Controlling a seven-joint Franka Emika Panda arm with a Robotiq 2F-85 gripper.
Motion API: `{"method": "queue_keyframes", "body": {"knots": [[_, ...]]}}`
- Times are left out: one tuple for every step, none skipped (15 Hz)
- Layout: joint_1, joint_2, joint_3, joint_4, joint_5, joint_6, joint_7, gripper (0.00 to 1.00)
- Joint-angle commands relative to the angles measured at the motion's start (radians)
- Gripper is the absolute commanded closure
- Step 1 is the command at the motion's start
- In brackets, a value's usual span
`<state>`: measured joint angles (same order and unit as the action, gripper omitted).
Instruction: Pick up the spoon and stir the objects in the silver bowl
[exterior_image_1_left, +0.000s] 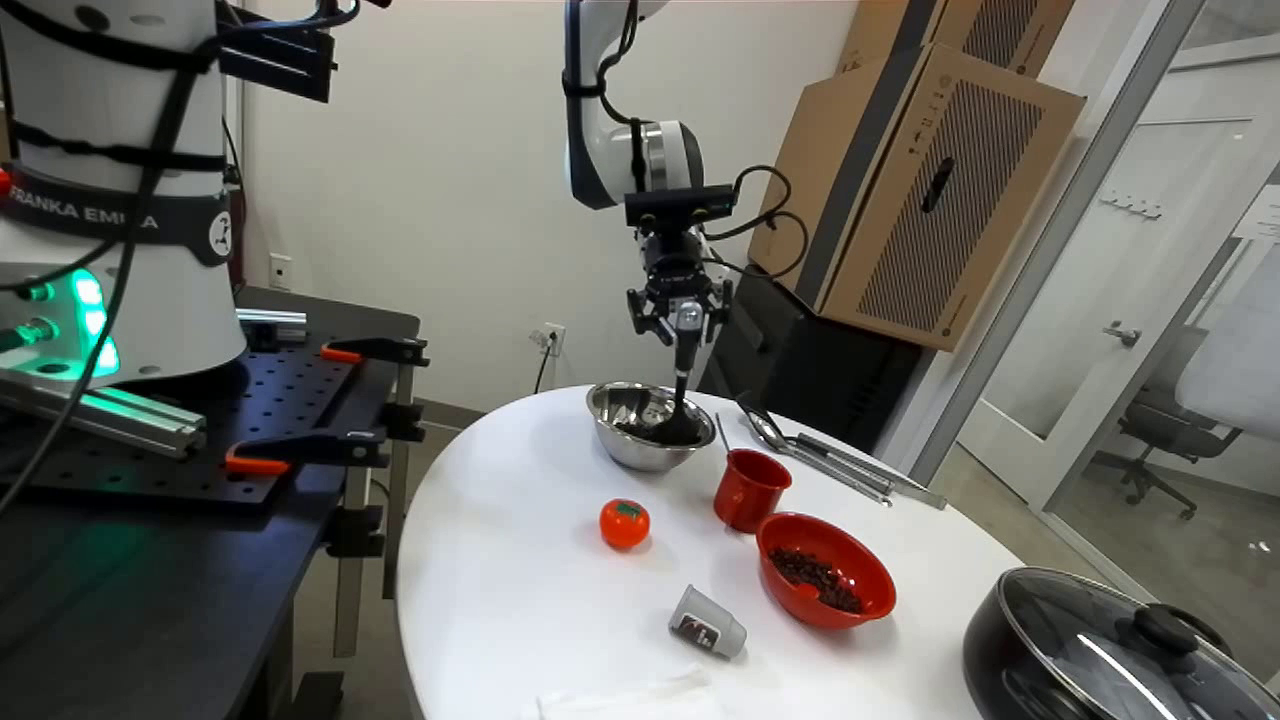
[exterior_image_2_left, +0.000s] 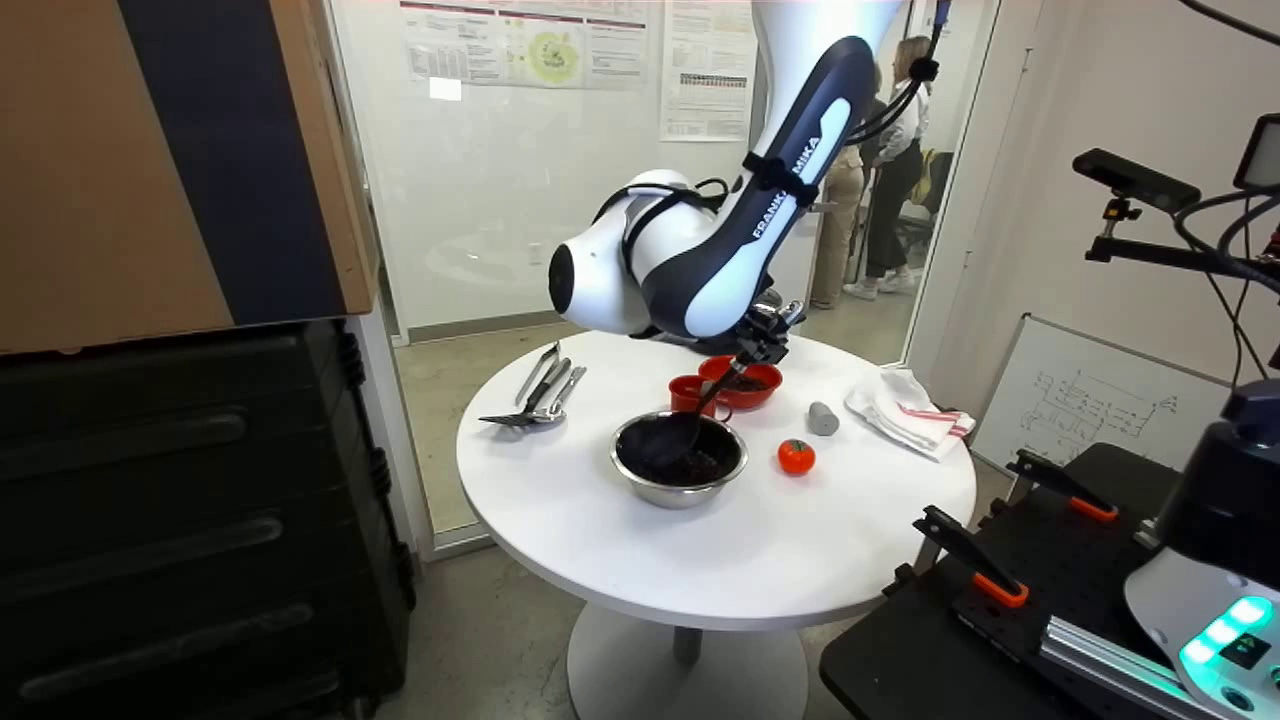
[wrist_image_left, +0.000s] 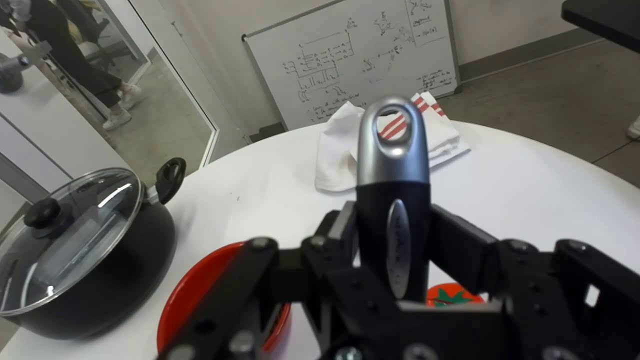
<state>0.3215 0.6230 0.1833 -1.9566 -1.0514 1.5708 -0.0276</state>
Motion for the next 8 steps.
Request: {"method": "queue_keyframes", "body": {"knots": [[0.017, 0.006, -0.002, 0.005, -0.06, -0.065, 0.054, 0.9], [0.018, 0.001, 0.0, 0.0, -0.072, -0.076, 0.061, 0.9], [0.019, -0.003, 0.003, -0.004, -0.082, -0.085, 0.067, 0.9], [0.02, -0.006, 0.006, -0.008, -0.09, -0.093, 0.072, 0.9], [0.022, -0.01, 0.01, -0.013, -0.098, -0.101, 0.077, 0.9], [0.024, -0.012, 0.015, -0.017, -0.105, -0.107, 0.077, 0.9], [0.028, -0.013, 0.019, -0.021, -0.115, -0.117, 0.078, 0.9], [0.032, -0.012, 0.022, -0.024, -0.124, -0.126, 0.079, 0.9]]}}
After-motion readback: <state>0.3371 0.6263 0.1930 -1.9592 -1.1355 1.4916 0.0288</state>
